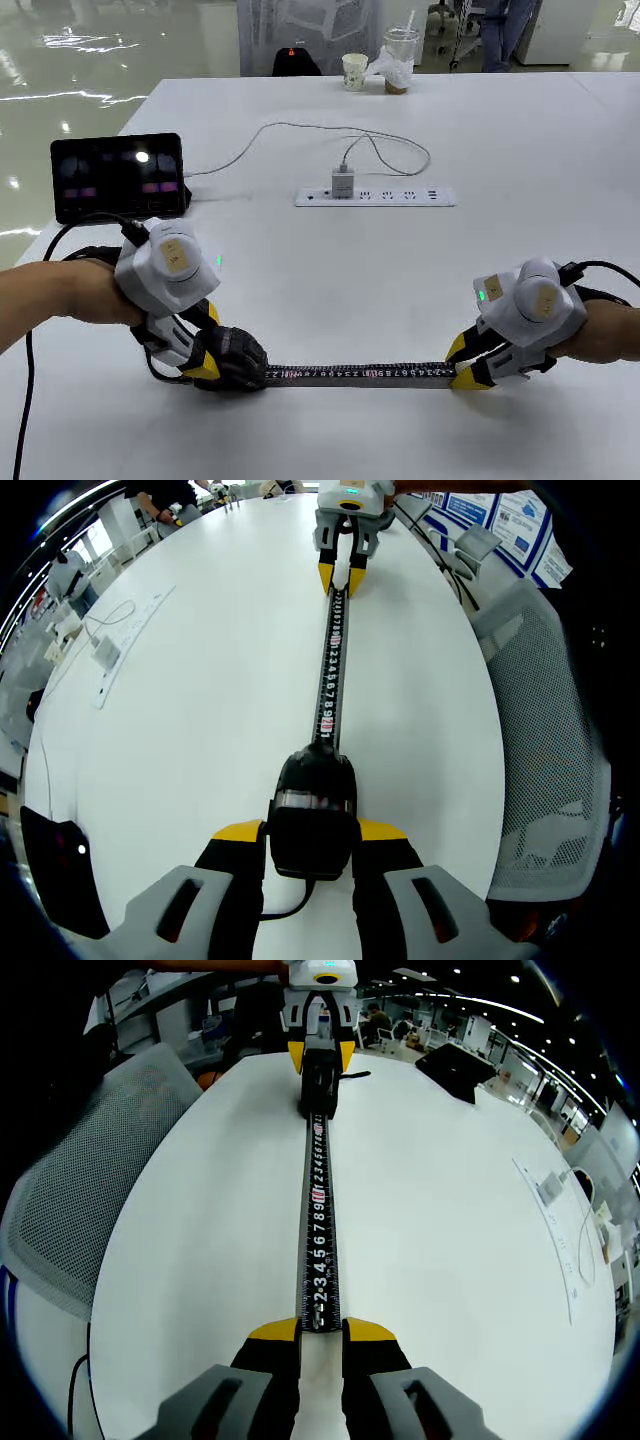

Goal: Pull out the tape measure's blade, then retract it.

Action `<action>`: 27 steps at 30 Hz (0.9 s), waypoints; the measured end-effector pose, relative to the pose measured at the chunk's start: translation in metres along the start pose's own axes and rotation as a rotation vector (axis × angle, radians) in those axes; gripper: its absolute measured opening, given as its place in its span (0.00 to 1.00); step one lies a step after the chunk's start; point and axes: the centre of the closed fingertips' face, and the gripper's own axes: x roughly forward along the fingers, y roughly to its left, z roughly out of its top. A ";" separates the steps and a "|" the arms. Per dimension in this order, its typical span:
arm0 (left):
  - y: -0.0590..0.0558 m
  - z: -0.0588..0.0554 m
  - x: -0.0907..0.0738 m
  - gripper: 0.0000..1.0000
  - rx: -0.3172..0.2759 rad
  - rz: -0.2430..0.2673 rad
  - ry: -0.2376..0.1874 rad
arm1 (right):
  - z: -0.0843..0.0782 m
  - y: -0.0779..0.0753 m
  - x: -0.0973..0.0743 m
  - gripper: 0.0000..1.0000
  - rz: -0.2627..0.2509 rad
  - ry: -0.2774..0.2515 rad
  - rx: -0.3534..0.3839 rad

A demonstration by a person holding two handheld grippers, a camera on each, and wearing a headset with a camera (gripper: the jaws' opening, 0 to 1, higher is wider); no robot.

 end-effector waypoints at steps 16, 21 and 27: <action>-0.002 -0.002 0.002 0.38 -0.026 0.008 0.004 | -0.002 -0.002 -0.002 0.19 -0.026 -0.002 0.015; -0.003 -0.003 0.000 0.42 -0.048 0.012 -0.009 | -0.004 -0.002 -0.006 0.24 -0.041 -0.008 0.038; -0.006 -0.002 -0.003 0.48 -0.085 0.020 -0.031 | -0.007 0.000 -0.013 0.30 -0.061 -0.016 0.057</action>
